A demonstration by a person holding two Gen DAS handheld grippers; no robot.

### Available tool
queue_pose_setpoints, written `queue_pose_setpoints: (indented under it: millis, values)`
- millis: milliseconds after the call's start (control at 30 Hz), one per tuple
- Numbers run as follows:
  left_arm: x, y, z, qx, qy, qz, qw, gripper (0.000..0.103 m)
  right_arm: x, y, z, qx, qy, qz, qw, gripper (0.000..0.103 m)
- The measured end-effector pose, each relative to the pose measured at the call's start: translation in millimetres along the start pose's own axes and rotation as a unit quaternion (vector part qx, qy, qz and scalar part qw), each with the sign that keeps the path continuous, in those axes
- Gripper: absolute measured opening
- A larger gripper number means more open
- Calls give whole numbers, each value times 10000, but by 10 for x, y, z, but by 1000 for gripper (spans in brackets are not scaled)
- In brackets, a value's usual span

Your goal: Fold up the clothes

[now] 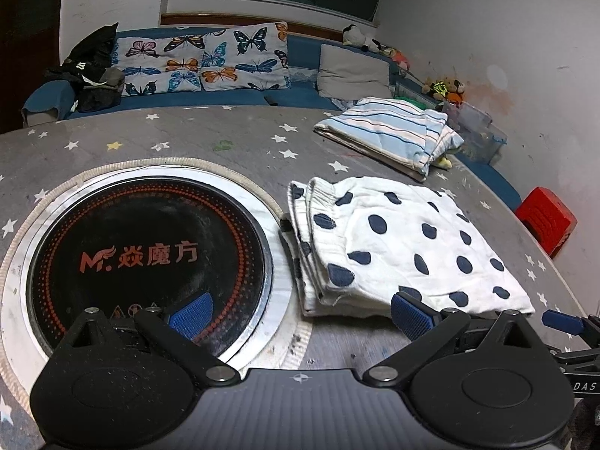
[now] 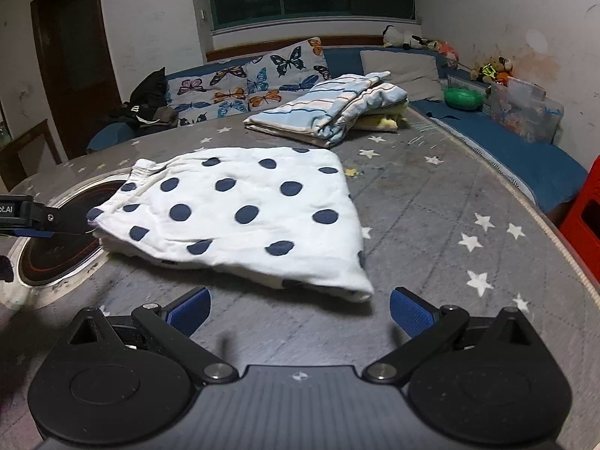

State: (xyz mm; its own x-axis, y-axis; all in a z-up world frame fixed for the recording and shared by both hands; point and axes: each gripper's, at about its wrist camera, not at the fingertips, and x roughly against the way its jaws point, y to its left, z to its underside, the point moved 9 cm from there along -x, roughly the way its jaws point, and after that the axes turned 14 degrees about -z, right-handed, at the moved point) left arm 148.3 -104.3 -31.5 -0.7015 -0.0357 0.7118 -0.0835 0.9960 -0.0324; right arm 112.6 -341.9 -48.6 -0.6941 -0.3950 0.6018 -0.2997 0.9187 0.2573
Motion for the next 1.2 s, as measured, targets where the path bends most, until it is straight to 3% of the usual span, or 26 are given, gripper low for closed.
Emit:
queue_pose_setpoints:
  millis: [433, 1200]
  values:
    - [145, -72, 166, -187, -21, 39, 9998, 103, -12, 327, 111, 93, 34, -281, 9996, 103]
    - [296, -108, 384, -446, -147, -21, 9989, 103, -1, 613, 210, 169, 42, -383, 9991, 103]
